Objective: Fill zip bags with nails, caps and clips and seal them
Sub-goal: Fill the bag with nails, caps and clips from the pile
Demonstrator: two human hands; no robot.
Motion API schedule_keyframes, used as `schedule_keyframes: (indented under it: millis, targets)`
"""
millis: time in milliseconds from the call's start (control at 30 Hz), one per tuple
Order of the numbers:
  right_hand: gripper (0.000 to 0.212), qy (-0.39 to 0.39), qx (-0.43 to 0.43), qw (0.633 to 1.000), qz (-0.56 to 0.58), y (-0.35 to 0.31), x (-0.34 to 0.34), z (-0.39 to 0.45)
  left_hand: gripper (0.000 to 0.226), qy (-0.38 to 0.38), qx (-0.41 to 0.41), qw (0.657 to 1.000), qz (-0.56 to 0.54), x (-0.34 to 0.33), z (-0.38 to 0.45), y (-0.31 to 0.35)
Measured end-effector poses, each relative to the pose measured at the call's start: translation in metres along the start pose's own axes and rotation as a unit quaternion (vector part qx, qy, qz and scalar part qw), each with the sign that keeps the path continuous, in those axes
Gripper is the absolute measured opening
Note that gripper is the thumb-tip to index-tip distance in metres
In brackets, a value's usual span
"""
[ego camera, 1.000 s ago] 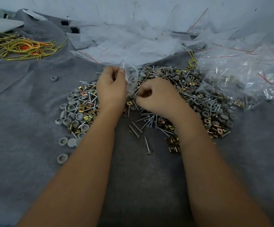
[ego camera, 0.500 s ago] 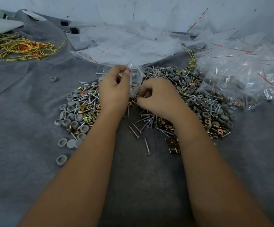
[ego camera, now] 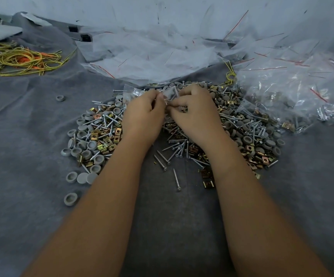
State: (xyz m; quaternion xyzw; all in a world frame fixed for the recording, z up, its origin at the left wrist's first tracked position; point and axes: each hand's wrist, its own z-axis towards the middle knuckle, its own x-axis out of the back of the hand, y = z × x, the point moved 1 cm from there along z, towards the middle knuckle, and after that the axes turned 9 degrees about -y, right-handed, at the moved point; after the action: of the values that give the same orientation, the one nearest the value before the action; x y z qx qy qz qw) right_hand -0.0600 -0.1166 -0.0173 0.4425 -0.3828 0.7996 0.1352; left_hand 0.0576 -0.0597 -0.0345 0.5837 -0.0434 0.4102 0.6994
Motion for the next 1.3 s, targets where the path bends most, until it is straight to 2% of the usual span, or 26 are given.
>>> schedule_keyframes:
  millis: [100, 200, 267, 333, 433, 500, 600, 700, 900, 1133, 1233, 1300]
  targets:
    - [0.014, 0.058, -0.012, 0.992, 0.111, -0.004, 0.011, -0.001, 0.032, 0.0, 0.006, 1.0, -0.007, 0.0, 0.0, 0.0]
    - [0.019, 0.126, -0.077, 0.975, 0.168, 0.005, 0.025, -0.003, 0.033, 0.002, 0.014, 1.0, -0.028, 0.0, 0.0, 0.0]
    - [0.025, 0.158, -0.131, 0.966, 0.157, 0.016, 0.032, -0.004, 0.029, 0.014, 0.028, 0.998, -0.061, -0.001, 0.0, -0.001]
    - [0.03, 0.158, -0.171, 0.965, 0.12, 0.028, 0.037, -0.006, 0.027, 0.028, 0.04, 0.995, -0.089, 0.0, 0.001, -0.001]
    - [0.045, 0.093, -0.188, 0.976, 0.064, 0.039, 0.036, -0.007, 0.029, 0.033, 0.035, 0.994, -0.096, 0.001, 0.001, -0.001]
    - [0.049, 0.018, -0.18, 0.983, -0.039, 0.042, 0.031, -0.006, 0.028, 0.03, 0.033, 0.995, -0.092, 0.0, 0.001, -0.001]
    - [0.05, -0.077, -0.179, 0.962, -0.19, 0.044, 0.023, -0.004, 0.028, 0.029, 0.032, 0.995, -0.091, 0.0, 0.001, -0.002]
    - [0.05, -0.098, -0.192, 0.949, -0.231, 0.046, 0.021, -0.001, 0.027, 0.024, 0.033, 0.995, -0.091, -0.001, 0.001, -0.002]
    - [0.055, -0.136, -0.218, 0.936, -0.241, 0.046, 0.02, 0.003, 0.028, 0.011, 0.037, 0.996, -0.086, 0.0, -0.001, -0.001]
    - [0.039, -0.068, -0.146, 0.975, -0.151, 0.04, 0.024, 0.0, 0.028, 0.006, 0.039, 0.996, -0.083, -0.002, 0.001, -0.003]
    - [0.025, 0.002, -0.118, 0.992, -0.035, 0.033, 0.025, -0.002, 0.028, 0.003, 0.036, 0.995, -0.09, -0.002, 0.001, -0.005]
    - [0.02, 0.042, -0.128, 0.99, 0.051, 0.031, 0.026, -0.002, 0.028, 0.002, 0.035, 0.995, -0.093, -0.002, 0.001, -0.005]
